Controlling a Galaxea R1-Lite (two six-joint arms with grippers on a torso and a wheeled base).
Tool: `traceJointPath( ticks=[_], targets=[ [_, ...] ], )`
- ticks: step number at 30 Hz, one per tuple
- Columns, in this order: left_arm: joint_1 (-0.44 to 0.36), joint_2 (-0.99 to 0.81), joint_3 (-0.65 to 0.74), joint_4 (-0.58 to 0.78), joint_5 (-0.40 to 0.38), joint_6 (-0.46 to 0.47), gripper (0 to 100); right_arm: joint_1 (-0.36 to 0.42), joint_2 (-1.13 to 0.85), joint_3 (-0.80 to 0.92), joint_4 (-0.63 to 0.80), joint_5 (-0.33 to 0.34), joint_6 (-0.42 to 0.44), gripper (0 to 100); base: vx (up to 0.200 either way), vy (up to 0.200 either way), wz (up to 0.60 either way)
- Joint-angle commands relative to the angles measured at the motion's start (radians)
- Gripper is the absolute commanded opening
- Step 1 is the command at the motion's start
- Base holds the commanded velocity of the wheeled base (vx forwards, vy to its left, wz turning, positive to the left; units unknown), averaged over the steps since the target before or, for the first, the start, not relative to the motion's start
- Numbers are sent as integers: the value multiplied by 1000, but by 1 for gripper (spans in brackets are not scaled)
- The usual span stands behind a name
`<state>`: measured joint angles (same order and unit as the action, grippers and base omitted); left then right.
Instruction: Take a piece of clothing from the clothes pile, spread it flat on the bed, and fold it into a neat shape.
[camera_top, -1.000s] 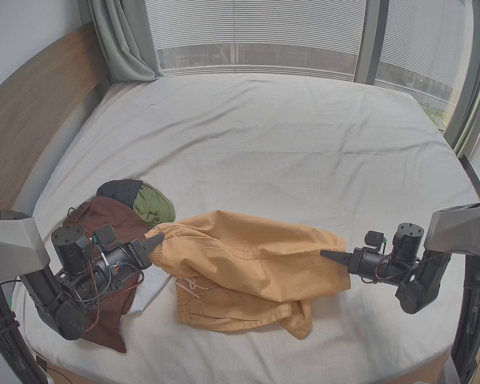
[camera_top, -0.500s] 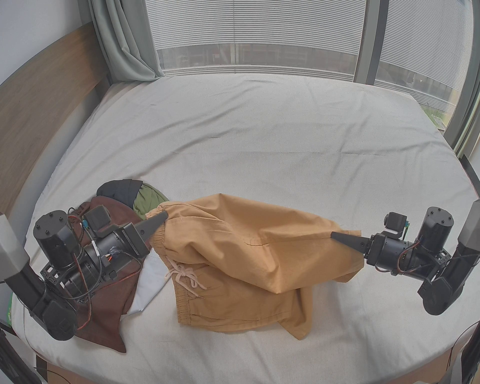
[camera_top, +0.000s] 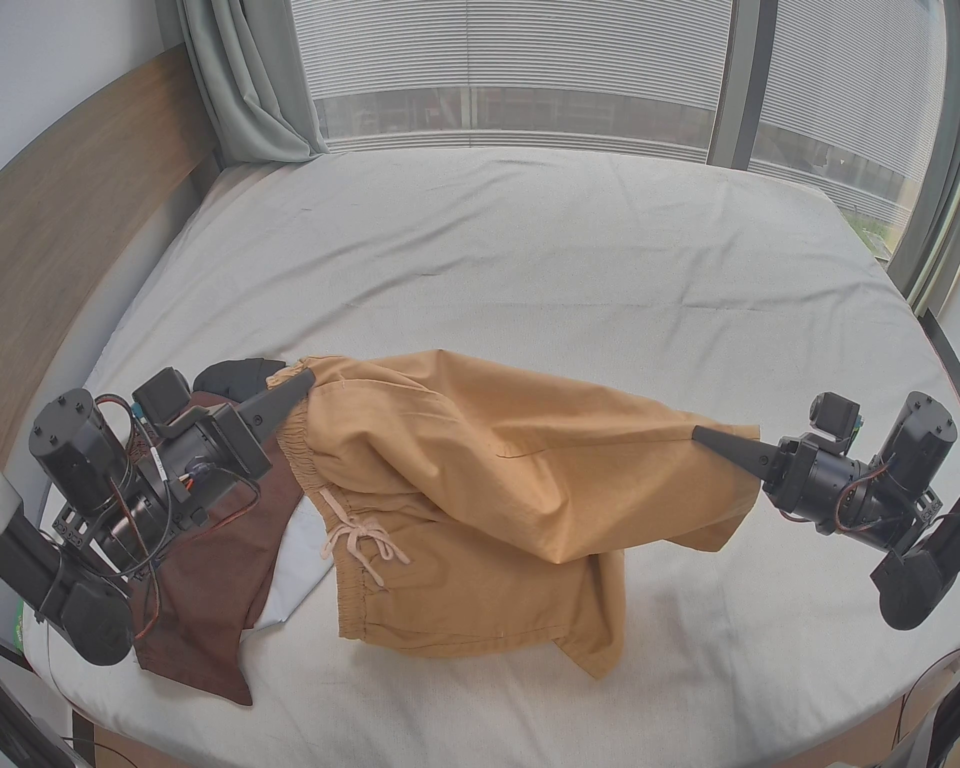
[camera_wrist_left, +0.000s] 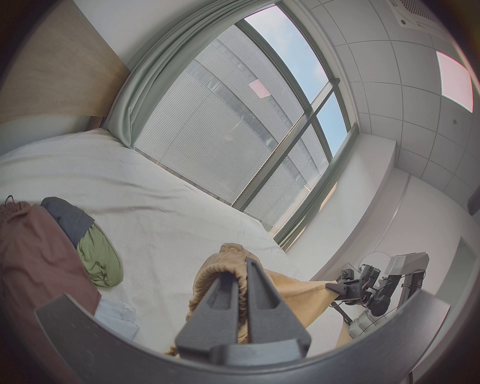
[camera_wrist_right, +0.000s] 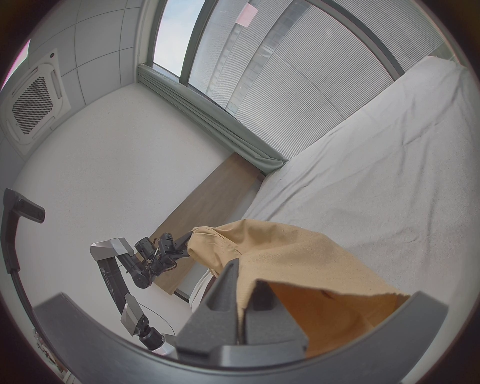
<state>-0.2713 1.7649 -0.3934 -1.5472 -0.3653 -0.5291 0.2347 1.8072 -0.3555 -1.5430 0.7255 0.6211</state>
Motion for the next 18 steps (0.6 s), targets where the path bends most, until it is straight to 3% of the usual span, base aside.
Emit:
traceJointPath(
  ticks=[1, 11, 18],
  targets=[
    [10, -4, -7, -2, -1, 0, 0, -8, -32, -10, -2, 0, 6, 0, 0, 0, 0],
    [46, -1, -5, -2, -7, -2, 0, -41, -34, -36, -2, -1, 19, 0, 0, 0, 0],
    [86, 2, 7, -1, -70, 0, 0, -41, -29, -46, -2, 0, 19, 0, 0, 0, 0]
  ],
)
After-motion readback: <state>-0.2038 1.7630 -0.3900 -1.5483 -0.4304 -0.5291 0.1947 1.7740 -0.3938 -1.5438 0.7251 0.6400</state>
